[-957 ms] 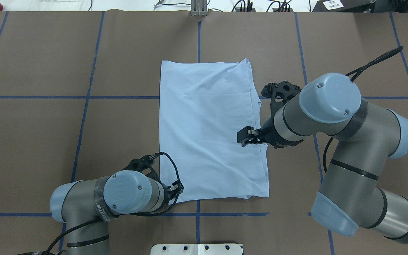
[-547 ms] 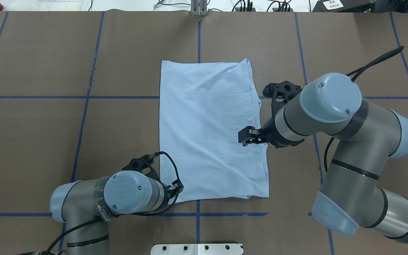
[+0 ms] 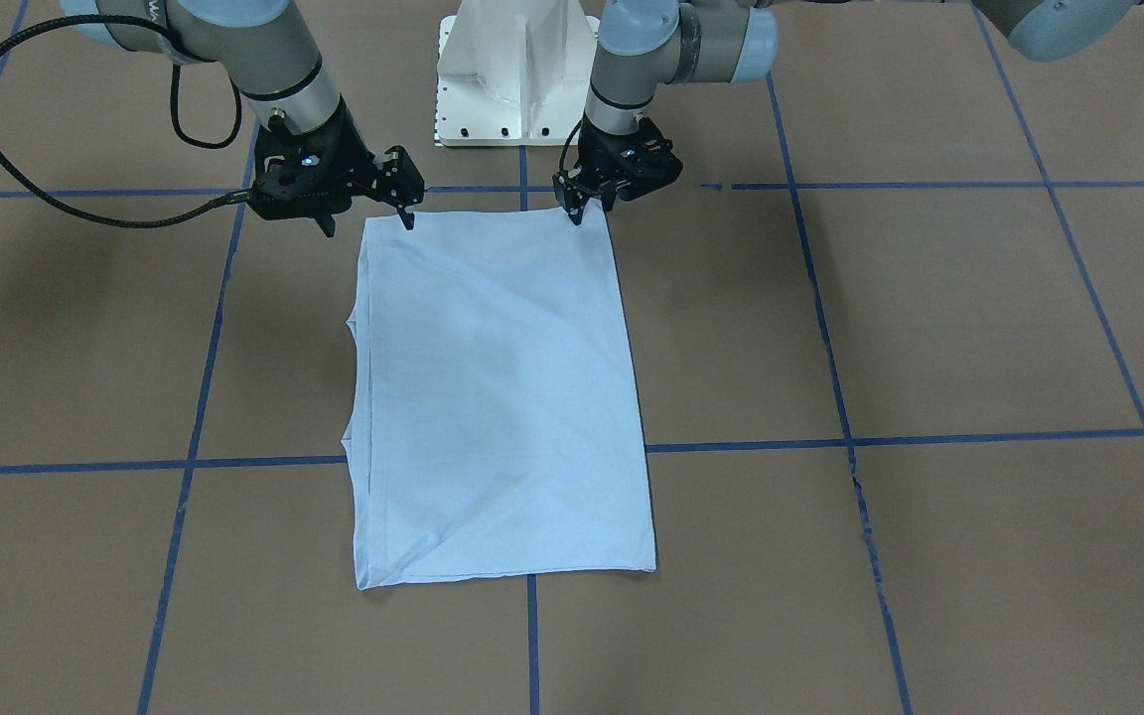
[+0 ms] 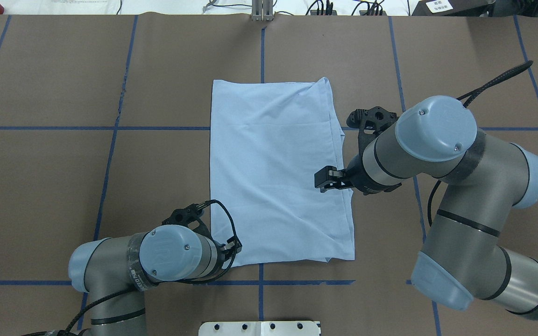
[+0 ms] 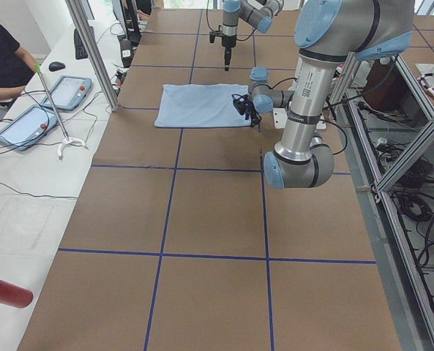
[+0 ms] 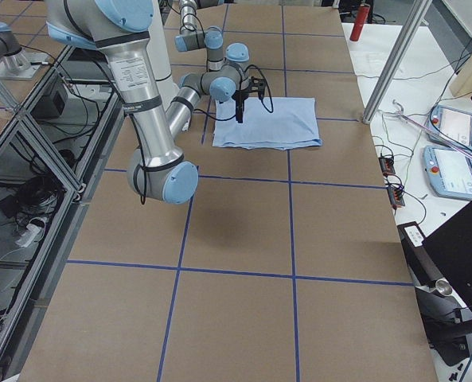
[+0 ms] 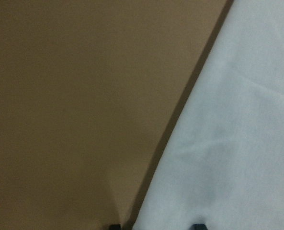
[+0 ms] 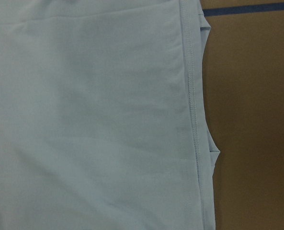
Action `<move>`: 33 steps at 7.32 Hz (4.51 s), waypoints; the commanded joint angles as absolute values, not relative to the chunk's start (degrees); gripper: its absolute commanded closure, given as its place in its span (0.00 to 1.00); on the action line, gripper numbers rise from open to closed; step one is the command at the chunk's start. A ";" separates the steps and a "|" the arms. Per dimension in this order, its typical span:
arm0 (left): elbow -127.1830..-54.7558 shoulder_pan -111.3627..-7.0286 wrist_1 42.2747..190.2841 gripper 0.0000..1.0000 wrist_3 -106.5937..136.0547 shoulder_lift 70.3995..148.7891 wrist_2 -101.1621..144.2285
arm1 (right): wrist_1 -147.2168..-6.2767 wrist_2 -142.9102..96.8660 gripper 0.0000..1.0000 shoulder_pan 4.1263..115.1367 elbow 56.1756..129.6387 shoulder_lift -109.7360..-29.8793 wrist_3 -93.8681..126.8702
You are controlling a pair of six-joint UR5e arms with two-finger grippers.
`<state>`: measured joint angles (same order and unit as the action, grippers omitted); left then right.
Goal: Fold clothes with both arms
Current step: 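Move the left gripper to the shirt's near corner while the right holds still, then move the right gripper to the other near corner beside the left gripper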
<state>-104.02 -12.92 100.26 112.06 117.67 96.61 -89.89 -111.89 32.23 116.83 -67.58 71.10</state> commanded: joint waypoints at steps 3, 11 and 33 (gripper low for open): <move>-104.41 -12.92 100.11 1.00 111.97 117.95 96.68 | -89.91 -111.88 0.00 32.52 116.89 -67.68 71.10; -107.67 -13.01 98.79 1.00 107.75 118.30 97.47 | -89.82 -97.44 0.00 17.35 115.85 -68.73 102.01; -107.40 -13.01 98.96 1.00 107.67 119.09 97.12 | -89.74 -94.66 0.00 13.36 110.74 -69.96 108.37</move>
<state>-107.40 -13.01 98.96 107.67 119.09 97.19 -89.74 -94.65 13.33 110.72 -69.90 108.36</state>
